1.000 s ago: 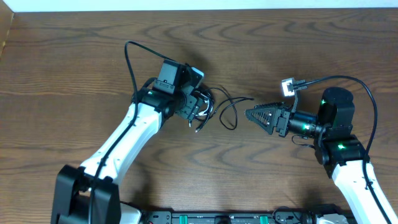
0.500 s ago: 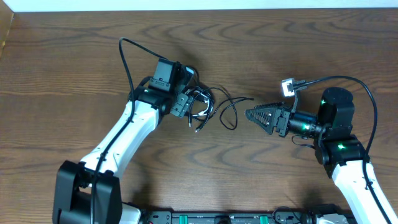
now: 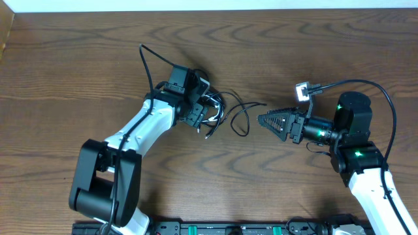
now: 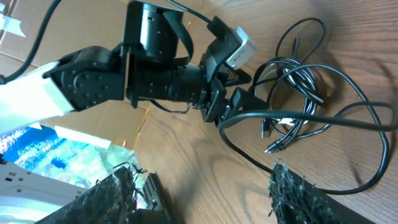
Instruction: Untangle cables
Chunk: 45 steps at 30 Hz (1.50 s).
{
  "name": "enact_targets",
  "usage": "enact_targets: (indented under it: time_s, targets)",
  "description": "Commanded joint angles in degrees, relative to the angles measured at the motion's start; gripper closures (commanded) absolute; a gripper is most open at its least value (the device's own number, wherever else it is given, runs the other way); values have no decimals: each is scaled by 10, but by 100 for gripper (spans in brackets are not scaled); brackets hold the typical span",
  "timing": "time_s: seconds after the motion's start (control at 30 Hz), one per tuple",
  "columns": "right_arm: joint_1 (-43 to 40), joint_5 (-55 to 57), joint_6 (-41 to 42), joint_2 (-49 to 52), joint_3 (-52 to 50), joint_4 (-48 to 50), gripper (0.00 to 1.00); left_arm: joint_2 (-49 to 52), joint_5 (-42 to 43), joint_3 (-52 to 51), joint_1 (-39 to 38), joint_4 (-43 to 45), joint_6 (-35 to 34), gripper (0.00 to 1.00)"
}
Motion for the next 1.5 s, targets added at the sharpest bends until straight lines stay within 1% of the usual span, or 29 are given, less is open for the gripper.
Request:
enact_targets:
  time_s: [0.0,0.03,0.1,0.17,0.2,0.37,0.47,0.53,0.57,0.73,0.87,0.97,1.03,1.3,1.47]
  targets:
    - [-2,0,-8,0,6,-1,32,16,6,-8,2,15,9,26]
    - [-2,0,-8,0,6,-1,32,18,6,-8,2,17,9,27]
    - [-2,0,-8,0,6,-1,32,19,6,-8,2,17,9,34]
    - [-2,0,-8,0,6,-1,32,19,12,-8,2,17,9,43]
    - [-2,0,-8,0,6,-1,32,19,16,-8,2,17,9,50]
    - [-2,0,-8,0,6,-1,32,19,40,-8,2,17,9,71]
    - [-2,0,-8,0,6,-1,32,19,56,-8,2,20,9,86]
    - [-2,0,-8,0,6,-1,32,19,57,-8,2,21,9,91]
    - [-2,0,-8,0,6,-1,32,19,57,-8,2,21,9,92]
    - [-2,0,-8,0,6,-2,32,13,57,-8,2,20,-4,93]
    - [-2,0,-8,0,6,-5,32,-18,74,-8,2,21,-4,93]
    - [-2,0,-8,0,6,-5,32,-62,77,-7,2,21,11,93]
    - [-2,0,-7,0,6,-5,32,-110,89,-7,2,21,29,93]
    - [-2,0,-1,0,6,-4,30,-251,186,-8,2,21,119,93]
    - [-2,0,-1,0,6,2,29,-306,212,-8,2,21,120,93]
